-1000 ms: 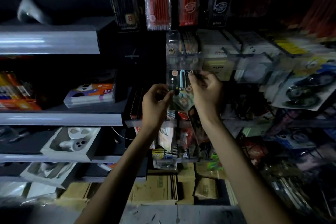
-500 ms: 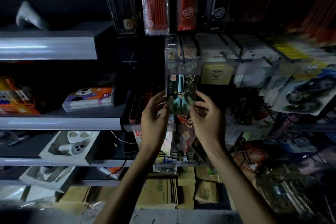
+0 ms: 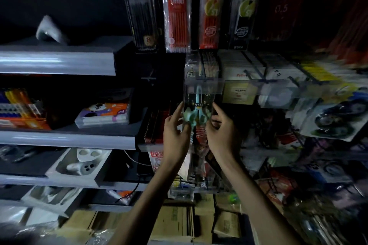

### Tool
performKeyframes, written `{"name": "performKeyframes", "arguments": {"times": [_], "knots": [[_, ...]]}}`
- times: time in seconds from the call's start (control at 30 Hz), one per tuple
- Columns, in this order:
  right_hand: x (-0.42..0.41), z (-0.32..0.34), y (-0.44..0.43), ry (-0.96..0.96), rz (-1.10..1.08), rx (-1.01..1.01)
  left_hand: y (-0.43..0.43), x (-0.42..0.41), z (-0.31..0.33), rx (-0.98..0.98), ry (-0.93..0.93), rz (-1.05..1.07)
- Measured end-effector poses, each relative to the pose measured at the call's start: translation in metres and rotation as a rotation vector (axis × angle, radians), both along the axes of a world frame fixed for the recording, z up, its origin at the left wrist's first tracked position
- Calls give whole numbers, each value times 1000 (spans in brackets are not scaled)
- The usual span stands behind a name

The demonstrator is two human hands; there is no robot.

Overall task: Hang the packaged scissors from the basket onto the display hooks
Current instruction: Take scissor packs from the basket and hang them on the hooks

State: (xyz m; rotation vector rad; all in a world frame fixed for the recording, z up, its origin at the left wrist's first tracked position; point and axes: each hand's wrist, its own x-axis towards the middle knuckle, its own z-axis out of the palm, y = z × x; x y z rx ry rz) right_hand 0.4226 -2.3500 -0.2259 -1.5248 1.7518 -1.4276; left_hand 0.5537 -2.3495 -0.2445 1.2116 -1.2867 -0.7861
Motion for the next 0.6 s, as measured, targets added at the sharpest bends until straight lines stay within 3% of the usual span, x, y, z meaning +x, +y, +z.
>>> {"name": "performKeyframes", "arguments": {"times": [0.4,0.6], "knots": [[6,6,-25,41,-45,34,-28,-10,0,-7,-122,87],[0,-2,-20,-24,-40,-20,-28,-8,-8,-72,-70,105]]}}
